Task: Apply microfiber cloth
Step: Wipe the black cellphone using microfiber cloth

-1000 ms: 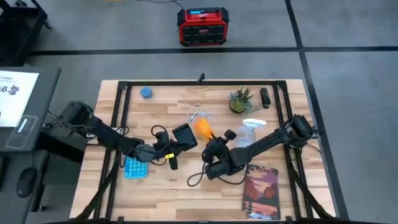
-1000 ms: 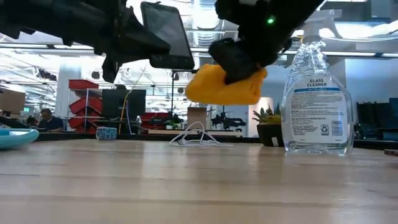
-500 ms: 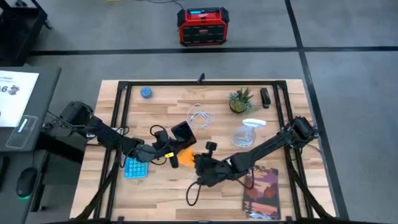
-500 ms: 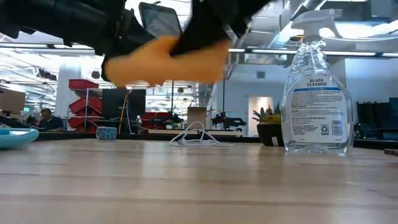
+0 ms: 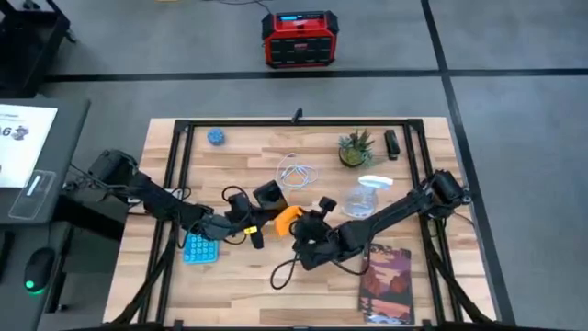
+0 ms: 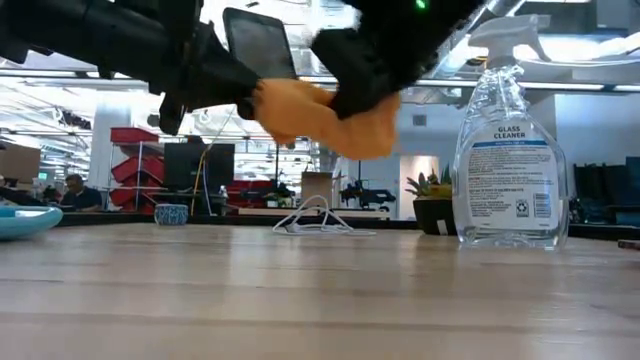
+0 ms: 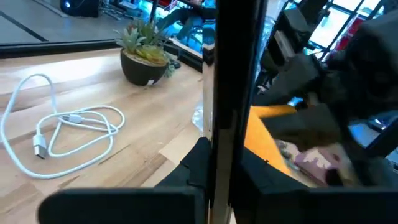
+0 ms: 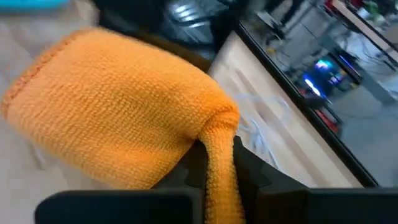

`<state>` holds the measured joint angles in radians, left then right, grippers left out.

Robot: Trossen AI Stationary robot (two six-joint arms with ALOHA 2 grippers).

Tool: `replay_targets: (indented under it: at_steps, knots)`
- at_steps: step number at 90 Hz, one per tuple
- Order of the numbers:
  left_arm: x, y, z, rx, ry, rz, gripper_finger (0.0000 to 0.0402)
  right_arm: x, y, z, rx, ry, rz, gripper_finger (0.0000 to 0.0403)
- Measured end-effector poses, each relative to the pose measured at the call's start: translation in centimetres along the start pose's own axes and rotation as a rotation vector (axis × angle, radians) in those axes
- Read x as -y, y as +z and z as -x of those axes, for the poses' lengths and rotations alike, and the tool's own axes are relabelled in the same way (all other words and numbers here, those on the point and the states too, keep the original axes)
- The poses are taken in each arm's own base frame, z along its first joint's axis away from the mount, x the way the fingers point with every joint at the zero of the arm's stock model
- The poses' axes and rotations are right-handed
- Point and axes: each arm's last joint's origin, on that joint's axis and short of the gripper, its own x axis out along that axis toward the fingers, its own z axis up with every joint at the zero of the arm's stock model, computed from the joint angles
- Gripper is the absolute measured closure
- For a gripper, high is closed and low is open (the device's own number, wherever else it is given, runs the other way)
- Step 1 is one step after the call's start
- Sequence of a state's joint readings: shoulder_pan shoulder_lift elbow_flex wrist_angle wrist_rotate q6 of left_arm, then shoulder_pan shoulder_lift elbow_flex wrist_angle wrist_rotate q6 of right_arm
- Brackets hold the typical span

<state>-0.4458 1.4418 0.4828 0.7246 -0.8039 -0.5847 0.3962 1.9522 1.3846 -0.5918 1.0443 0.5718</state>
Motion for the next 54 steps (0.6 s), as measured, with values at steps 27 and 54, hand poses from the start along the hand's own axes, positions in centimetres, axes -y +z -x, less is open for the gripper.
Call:
replay_targets:
  at_steps: [27,54]
  knots:
    - [-0.1,-0.3,0.0,-0.036,-0.011,-0.024,0.0389,1.2,0.2,4.4,0.075,-0.01,-0.113,0.0383]
    - [-0.1,-0.3,0.0,-0.042,-0.024,-0.047,0.0389,-0.4,3.5,5.6,0.281,0.03,-0.073,0.0383]
